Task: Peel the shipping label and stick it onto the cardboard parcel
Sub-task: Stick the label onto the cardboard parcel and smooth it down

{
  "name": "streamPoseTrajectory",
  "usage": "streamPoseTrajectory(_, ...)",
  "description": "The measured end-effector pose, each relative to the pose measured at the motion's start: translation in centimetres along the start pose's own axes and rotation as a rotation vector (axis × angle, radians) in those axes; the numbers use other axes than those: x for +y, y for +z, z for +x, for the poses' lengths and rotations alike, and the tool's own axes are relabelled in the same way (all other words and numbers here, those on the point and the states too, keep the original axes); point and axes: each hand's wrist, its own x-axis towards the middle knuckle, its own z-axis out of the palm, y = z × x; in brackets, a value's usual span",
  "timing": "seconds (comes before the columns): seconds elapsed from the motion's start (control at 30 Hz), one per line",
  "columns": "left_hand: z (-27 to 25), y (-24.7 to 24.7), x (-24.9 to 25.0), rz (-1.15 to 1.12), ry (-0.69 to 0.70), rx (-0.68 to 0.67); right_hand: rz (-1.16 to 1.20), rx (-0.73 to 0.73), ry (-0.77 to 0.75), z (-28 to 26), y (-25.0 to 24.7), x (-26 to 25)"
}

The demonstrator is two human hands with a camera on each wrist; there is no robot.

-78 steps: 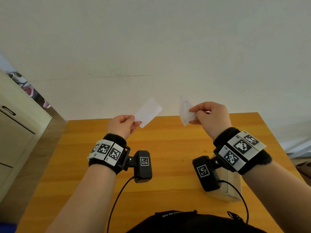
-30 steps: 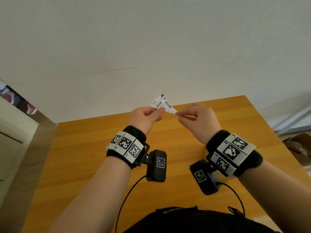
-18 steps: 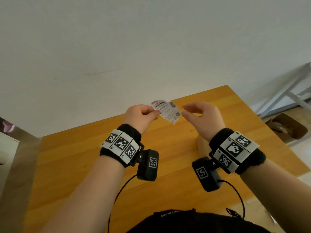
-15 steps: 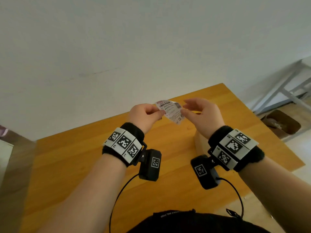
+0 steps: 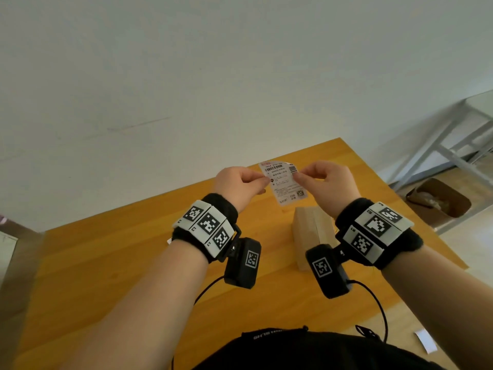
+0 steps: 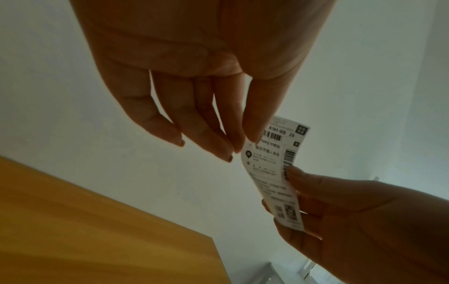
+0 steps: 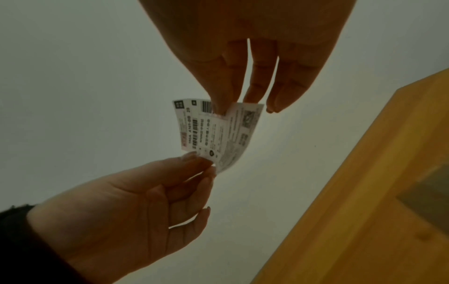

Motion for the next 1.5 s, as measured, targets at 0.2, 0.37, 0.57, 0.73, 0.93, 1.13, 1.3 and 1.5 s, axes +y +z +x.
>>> streamPoseTrajectory(0.2, 0.7, 4.7, 0.5, 0.029, -0.108, -0.037, 0.032, -0.014, 0.123, 0.9, -4.1, 3.6)
streamPoseTrajectory(0.37, 1.0, 8.8, 0.5, 0.237, -0.181, -0.122, 0.126, -0.077, 0.285, 1.6, -6.7, 7.3)
streamPoseTrajectory(0.57, 1.2, 14.8, -0.9, 0.507, -0.349, -0.238, 0.19, -0.188, 0.389, 1.6, -8.7, 10.4)
streamPoseTrajectory(0.73, 1.1, 18.1, -1.6, 0.56, -0.439, -0.231, 0.188, -0.242, 0.402, 2.0, -10.0, 11.8)
streamPoseTrajectory(0.93, 0.6, 19.7, -1.2, 0.646, -0.475, -0.228, 0.223, -0.283, 0.417, 2.5, -10.7, 12.5)
streamPoseTrajectory(1.13, 0.6, 18.6, -1.9, 0.499, -0.538, -0.104, 0.256, -0.309, 0.407, 2.9, -10.4, 12.5)
streamPoseTrajectory(1.3, -0.2, 16.9, -1.9, 0.432, -0.465, 0.021, 0.37, -0.331, 0.417, 3.1, -8.6, 11.3)
streamPoseTrajectory(1.5, -1.6, 14.2, -1.1, 0.365, -0.288, 0.184, 0.685, -0.47, 0.411, 2.2, -5.3, 9.2)
